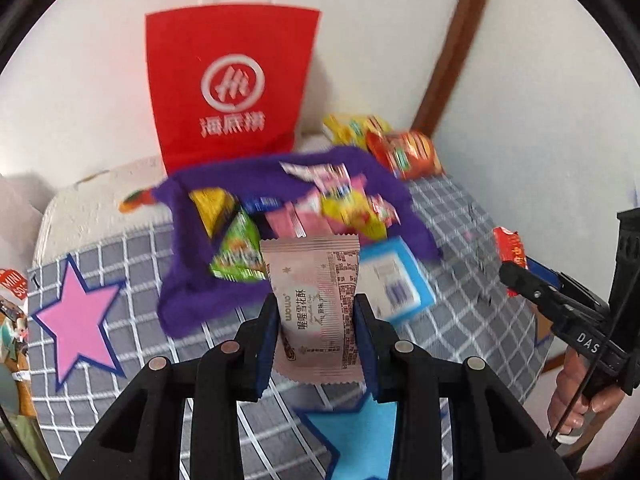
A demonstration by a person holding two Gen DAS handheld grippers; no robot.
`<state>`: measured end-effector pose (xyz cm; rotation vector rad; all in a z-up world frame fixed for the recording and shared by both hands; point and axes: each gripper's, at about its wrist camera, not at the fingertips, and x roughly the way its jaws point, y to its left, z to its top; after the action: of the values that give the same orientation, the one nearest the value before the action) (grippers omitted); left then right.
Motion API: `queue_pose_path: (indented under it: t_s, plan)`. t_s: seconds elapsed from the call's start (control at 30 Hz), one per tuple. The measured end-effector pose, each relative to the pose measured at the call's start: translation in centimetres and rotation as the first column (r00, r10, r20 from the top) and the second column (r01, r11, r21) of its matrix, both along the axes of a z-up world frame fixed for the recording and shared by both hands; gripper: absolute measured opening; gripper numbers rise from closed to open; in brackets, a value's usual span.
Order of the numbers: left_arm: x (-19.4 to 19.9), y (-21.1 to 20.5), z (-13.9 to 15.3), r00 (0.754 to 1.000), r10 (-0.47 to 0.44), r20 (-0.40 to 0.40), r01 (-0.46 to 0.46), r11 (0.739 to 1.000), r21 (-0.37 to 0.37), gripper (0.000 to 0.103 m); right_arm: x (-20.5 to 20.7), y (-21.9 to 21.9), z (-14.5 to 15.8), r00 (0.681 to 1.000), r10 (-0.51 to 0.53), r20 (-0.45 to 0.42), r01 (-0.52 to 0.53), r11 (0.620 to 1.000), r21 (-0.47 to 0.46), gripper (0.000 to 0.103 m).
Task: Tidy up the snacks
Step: 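Carry the red pastry and pink-beige packet up over the purple towel with both tools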
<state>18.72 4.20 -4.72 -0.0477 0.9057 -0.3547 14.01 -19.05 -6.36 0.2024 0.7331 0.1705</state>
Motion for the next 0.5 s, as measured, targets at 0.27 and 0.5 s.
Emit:
queue_pose_path:
  t_s: [0.27,0.5]
  plan:
    - [4.0,1.5,1.9,0.997,0.073,0.017,-0.072,0.996,-0.05,0.034,5.3,1.3,4.1,0.998,0.025,0.057,-0.026,0.999,0.028,0.053]
    - [7.6,1.9,2.5,0.992,0.123,0.022,-0.121,0.99,-0.073,0.034,11.2,2.7,6.1,0.998,0.055,0.043,-0.055,0.998,-0.003,0.053]
